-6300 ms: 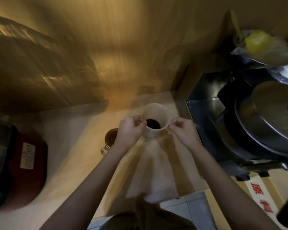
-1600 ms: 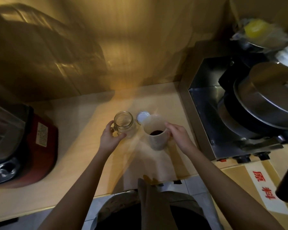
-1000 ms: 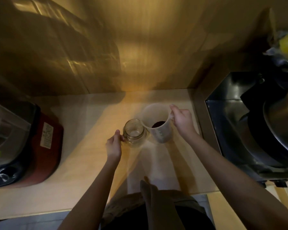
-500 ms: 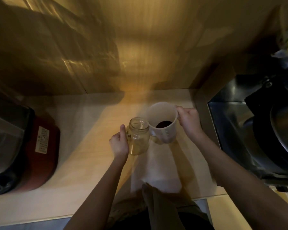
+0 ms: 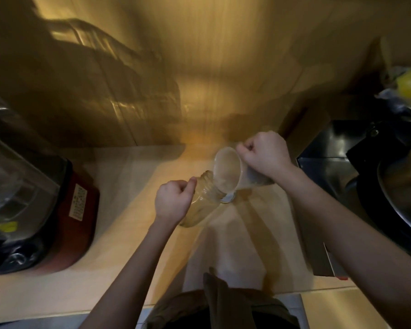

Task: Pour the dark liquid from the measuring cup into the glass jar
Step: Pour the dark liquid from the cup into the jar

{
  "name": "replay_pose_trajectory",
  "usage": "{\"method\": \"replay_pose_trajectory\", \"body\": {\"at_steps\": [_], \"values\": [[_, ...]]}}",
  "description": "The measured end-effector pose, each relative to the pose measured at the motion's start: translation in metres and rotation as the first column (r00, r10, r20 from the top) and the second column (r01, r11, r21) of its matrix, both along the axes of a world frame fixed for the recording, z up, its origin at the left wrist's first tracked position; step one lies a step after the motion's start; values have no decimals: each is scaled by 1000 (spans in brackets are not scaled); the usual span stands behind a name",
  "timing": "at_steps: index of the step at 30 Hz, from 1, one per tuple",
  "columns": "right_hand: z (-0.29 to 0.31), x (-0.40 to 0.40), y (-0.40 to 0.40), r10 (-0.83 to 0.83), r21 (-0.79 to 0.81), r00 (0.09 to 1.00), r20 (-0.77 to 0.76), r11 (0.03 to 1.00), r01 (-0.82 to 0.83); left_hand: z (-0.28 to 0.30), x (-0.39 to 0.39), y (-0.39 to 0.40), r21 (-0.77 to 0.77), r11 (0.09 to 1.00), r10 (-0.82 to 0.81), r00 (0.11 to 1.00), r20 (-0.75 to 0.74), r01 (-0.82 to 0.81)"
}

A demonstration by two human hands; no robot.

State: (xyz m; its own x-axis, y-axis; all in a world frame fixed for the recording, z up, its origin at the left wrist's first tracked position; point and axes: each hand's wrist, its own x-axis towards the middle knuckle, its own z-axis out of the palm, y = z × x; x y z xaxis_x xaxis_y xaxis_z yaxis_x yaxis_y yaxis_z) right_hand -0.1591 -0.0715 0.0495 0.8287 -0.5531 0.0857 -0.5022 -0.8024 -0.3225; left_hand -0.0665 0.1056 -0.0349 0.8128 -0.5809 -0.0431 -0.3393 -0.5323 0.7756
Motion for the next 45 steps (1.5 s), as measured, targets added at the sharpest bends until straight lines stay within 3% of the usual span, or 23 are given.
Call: {"method": "replay_pose_trajectory", "body": {"at_steps": [6,16,23,45], "values": [[21,9,15,246,-220,960,-132,937,-270,8,-13,4,17,999,51,998,34,-52],[34,4,18,361,-372,917,-169,838,-399,14,-28,4,-39,993,114,993,7,-114],[36,7,20,356,-436,934,-7,840,-323,19,-28,4,-61,991,122,992,5,-122],[33,21,20,468,-531,880,87,769,-357,16,-24,-2,-136,979,146,988,-52,-152]]}}
